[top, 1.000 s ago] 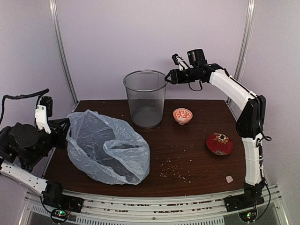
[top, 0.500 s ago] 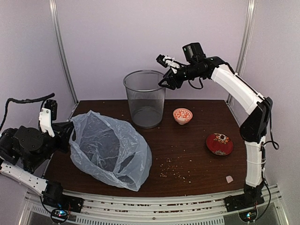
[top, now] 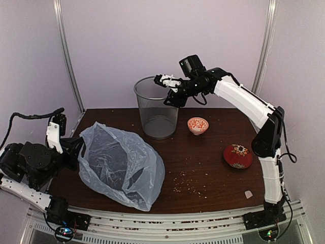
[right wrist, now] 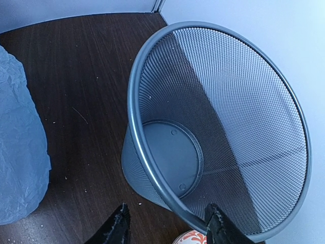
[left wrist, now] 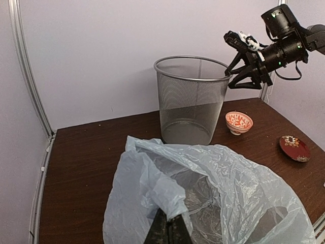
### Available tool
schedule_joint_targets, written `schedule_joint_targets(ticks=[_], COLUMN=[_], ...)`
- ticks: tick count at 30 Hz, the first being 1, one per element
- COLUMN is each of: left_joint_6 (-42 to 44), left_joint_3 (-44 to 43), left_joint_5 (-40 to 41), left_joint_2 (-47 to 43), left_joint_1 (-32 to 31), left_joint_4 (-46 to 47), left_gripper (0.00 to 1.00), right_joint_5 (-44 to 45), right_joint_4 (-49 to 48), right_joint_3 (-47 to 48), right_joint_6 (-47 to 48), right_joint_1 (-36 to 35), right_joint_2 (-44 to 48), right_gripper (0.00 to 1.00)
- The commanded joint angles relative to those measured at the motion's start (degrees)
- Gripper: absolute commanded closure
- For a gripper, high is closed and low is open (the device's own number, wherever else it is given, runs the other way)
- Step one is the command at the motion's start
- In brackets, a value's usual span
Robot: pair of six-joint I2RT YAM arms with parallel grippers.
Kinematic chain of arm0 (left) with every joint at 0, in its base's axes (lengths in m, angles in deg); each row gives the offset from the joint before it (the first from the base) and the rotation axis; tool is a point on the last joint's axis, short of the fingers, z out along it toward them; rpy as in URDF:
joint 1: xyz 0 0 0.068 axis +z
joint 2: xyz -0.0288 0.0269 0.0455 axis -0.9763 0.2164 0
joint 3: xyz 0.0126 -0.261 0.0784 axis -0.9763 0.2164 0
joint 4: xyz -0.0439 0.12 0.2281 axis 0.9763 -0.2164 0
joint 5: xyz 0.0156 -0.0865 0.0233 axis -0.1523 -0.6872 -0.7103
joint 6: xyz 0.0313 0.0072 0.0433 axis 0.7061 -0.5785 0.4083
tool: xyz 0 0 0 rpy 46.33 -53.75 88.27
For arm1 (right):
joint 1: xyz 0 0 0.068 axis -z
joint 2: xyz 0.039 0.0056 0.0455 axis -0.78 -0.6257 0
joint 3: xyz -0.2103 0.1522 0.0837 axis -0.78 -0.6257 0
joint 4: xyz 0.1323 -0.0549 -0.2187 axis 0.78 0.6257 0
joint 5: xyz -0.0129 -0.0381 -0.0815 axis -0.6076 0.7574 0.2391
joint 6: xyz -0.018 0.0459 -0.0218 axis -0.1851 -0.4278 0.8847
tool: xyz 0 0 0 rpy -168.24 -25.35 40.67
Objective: Put the trash bags into the trash bin
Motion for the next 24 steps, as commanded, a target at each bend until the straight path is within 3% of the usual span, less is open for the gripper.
schedule_joint_targets(ticks=[1,13,17,24], left_joint_6=[1.0,1.5,1.5,3.1], left_joint_3=[0.6,2.5,2.5,2.2], left_joint_5=[-1.0,-1.8,-1.0,0.2], left_joint_2=[-0.6,-2.0,-2.3,-2.7], left_joint_1=[0.3,0.3,0.3,0.3], left_joint_4=[3.4,4.9,5.1,5.3], left_gripper=[1.00,1.00,1.00,1.00], right_joint_5=[4.1,4.8,4.2,3.8], right_joint_4=[0.9,6.8,5.9,9.9], right_joint_3=[1.1,0.6,-2.6,-3.4], right_joint_6=[1.2,4.1,4.2,4.5], right_joint_1=[-1.3,-4.8,-5.4,-6.9], right_joint_2=[-1.3,0.0,2.9,4.6], right_gripper=[0.50,0.62,0.77,0.81])
